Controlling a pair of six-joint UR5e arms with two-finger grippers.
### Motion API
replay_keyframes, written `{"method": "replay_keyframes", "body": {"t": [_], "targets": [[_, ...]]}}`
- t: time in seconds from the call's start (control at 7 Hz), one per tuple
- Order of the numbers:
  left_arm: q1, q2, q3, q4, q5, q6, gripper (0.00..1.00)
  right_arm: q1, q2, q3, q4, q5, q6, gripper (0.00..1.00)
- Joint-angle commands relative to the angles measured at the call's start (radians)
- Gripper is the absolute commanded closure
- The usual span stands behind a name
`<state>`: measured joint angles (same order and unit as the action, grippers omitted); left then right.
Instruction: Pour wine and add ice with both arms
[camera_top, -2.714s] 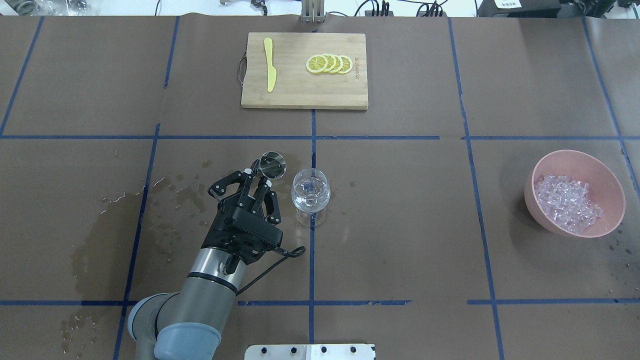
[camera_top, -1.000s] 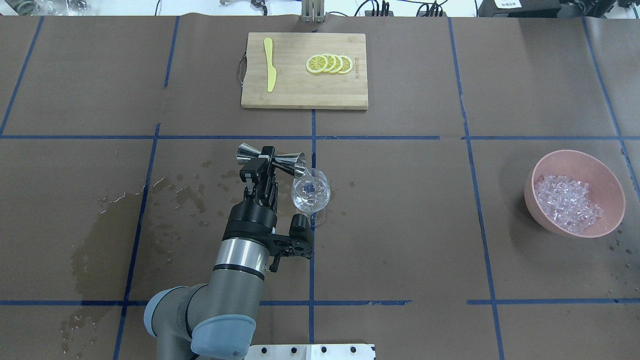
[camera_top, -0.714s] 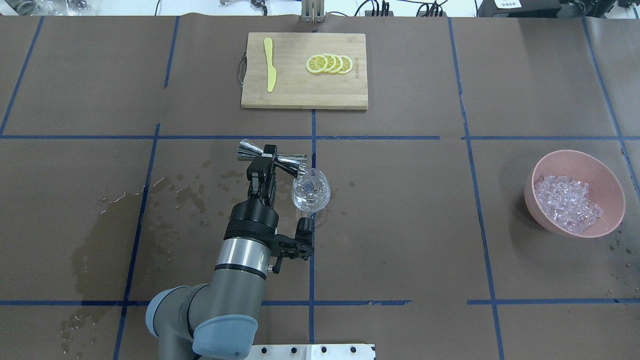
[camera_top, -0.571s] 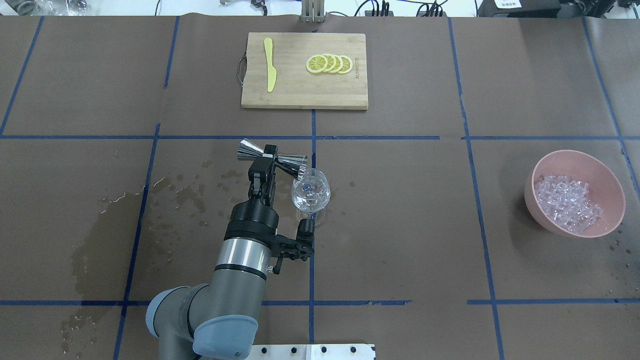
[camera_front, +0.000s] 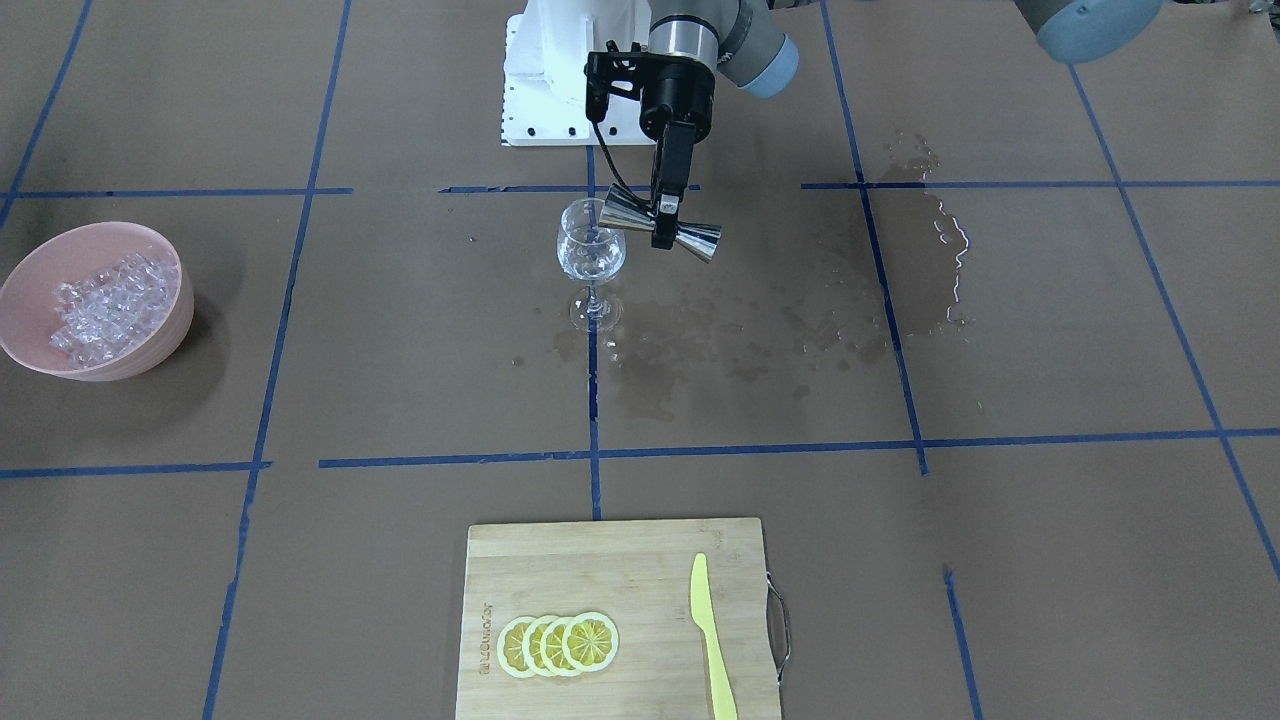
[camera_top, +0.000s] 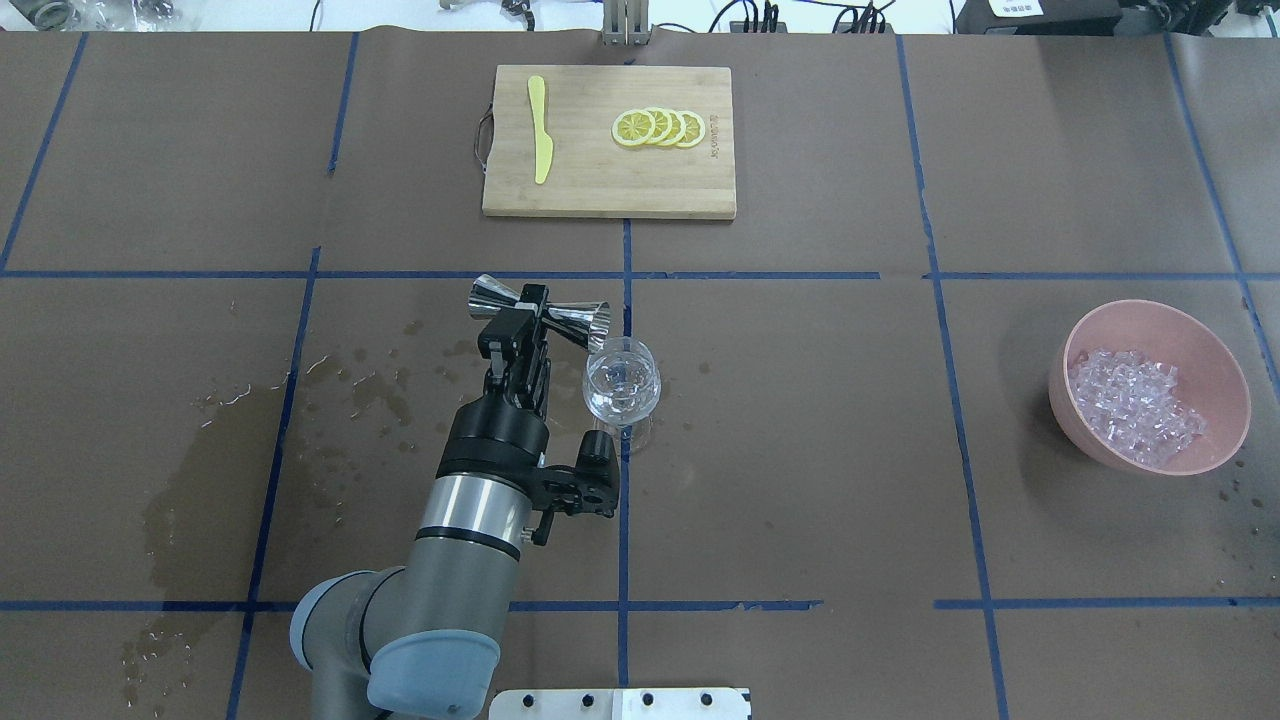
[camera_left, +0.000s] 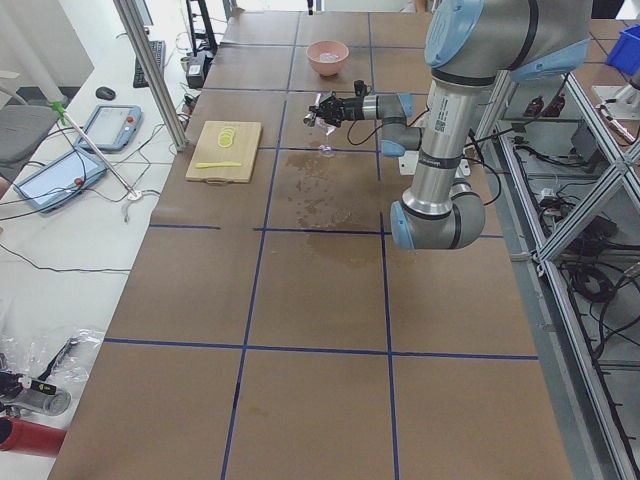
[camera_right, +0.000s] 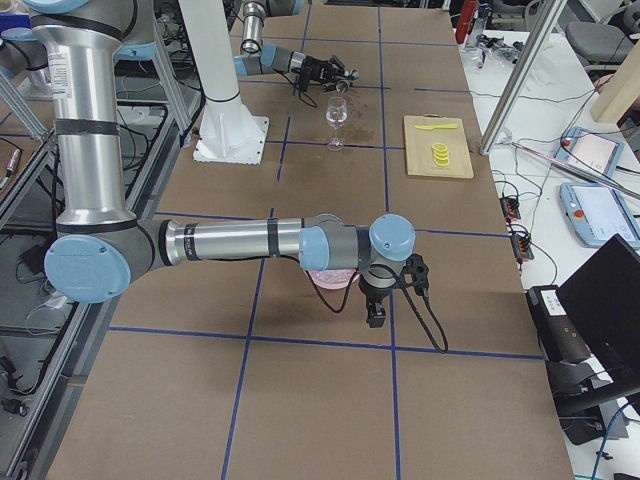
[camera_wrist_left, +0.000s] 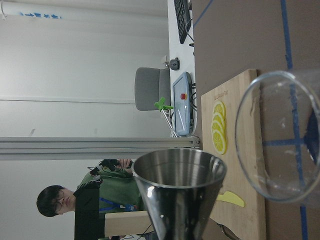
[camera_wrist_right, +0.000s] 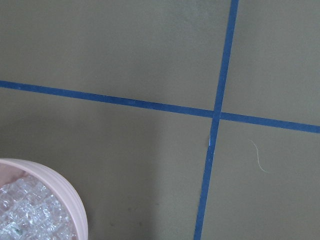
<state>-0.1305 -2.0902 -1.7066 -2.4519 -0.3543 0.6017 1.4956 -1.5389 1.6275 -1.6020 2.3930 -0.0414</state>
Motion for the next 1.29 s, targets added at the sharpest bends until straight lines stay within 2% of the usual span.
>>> {"method": "replay_keyframes", "body": {"t": [0.0,0.14,0.29,0.43,0.71,0.86,1.0,1.14], "targets": [[-0.011,0.110,0.002,-0.280,0.000,-0.055,1.00,0.000,0.000,0.006,0.001,0.002,0.000,0.00],[-0.011,0.178,0.002,-0.461,0.000,-0.062,1.00,0.002,0.000,0.012,0.002,0.002,0.000,0.00],[-0.011,0.281,0.013,-0.683,0.000,-0.124,1.00,0.002,0.000,0.015,0.002,0.002,0.000,0.00],[-0.012,0.385,0.028,-0.848,0.000,-0.242,1.00,0.002,0.000,0.017,0.002,0.002,0.000,0.00],[-0.011,0.589,0.092,-1.014,-0.003,-0.542,1.00,0.002,0.002,0.017,0.002,0.000,0.000,0.00],[-0.012,0.696,0.144,-1.170,-0.023,-0.559,1.00,0.000,0.002,0.017,0.002,0.000,0.000,0.00],[-0.011,0.760,0.178,-1.235,-0.029,-0.563,1.00,0.000,0.002,0.015,0.002,0.000,-0.002,0.00],[-0.012,0.788,0.227,-1.245,-0.029,-0.572,1.00,0.000,0.002,0.015,0.002,0.000,-0.002,0.00]]}}
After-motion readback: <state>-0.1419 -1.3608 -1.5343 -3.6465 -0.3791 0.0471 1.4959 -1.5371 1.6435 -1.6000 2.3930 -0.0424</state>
